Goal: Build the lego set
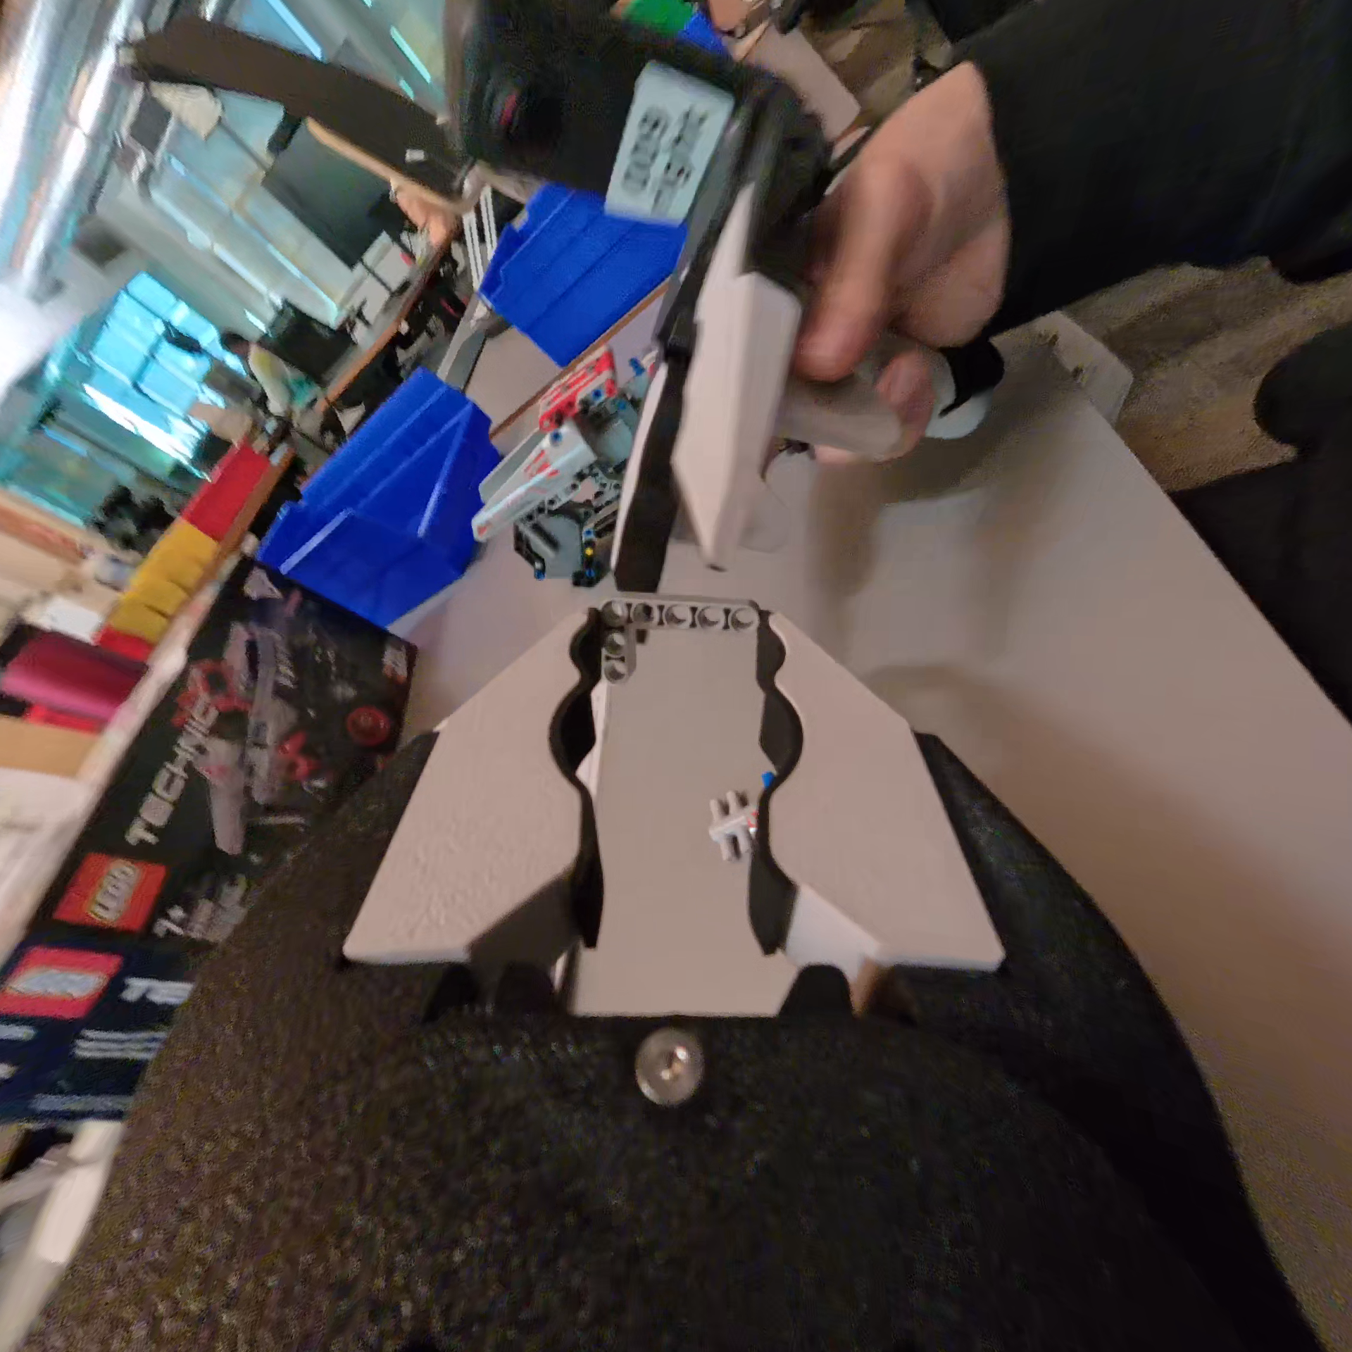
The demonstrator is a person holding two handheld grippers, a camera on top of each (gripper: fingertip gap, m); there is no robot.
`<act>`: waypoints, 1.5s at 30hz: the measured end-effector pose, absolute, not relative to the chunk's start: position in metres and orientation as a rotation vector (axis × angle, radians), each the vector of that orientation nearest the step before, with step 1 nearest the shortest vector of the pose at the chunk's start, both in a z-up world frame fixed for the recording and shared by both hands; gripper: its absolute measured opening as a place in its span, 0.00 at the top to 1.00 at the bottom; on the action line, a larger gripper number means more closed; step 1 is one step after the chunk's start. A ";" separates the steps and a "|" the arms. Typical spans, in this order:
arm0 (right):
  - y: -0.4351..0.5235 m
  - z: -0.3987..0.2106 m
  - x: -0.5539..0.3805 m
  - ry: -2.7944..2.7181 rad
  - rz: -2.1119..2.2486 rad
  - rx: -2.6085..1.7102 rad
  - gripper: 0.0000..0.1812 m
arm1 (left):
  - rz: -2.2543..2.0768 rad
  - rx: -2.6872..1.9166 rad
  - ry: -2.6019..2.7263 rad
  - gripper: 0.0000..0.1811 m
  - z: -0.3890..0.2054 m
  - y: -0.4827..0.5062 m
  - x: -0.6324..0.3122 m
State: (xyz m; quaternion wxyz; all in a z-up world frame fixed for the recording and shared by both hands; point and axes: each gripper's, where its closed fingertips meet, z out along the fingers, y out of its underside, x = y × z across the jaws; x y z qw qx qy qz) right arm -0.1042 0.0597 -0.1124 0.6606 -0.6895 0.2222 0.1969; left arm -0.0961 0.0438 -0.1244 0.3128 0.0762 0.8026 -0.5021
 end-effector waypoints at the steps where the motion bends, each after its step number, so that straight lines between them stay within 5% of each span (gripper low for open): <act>1: 0.059 -0.115 -0.099 0.463 0.297 -1.613 0.72 | -1.358 0.143 2.151 0.78 -0.125 0.045 -0.094; 8: 0.064 -0.111 -0.105 0.172 -0.113 -1.677 0.68 | -1.629 -0.039 2.290 0.78 -0.122 0.041 -0.102; 14: 0.056 -0.103 -0.104 0.175 -0.082 -1.601 0.82 | -1.612 0.058 2.247 0.78 -0.119 0.043 -0.105; 20: 0.059 -0.110 -0.094 0.430 0.145 -1.599 0.79 | -1.427 0.065 2.139 0.78 -0.120 0.042 -0.092; 25: 0.062 -0.112 -0.088 0.559 0.235 -1.574 0.93 | -1.283 0.132 2.103 0.78 -0.128 0.041 -0.088; 31: 0.055 -0.123 -0.089 0.611 0.293 -1.648 0.95 | -1.254 0.224 2.147 0.77 -0.140 0.040 -0.094; 37: 0.047 -0.124 -0.098 0.612 0.390 -1.667 0.96 | -1.289 0.257 2.151 0.92 -0.136 0.048 -0.096; 45: 0.057 -0.126 -0.104 0.546 0.389 -1.684 0.96 | -1.348 0.163 2.189 0.97 -0.130 0.051 -0.094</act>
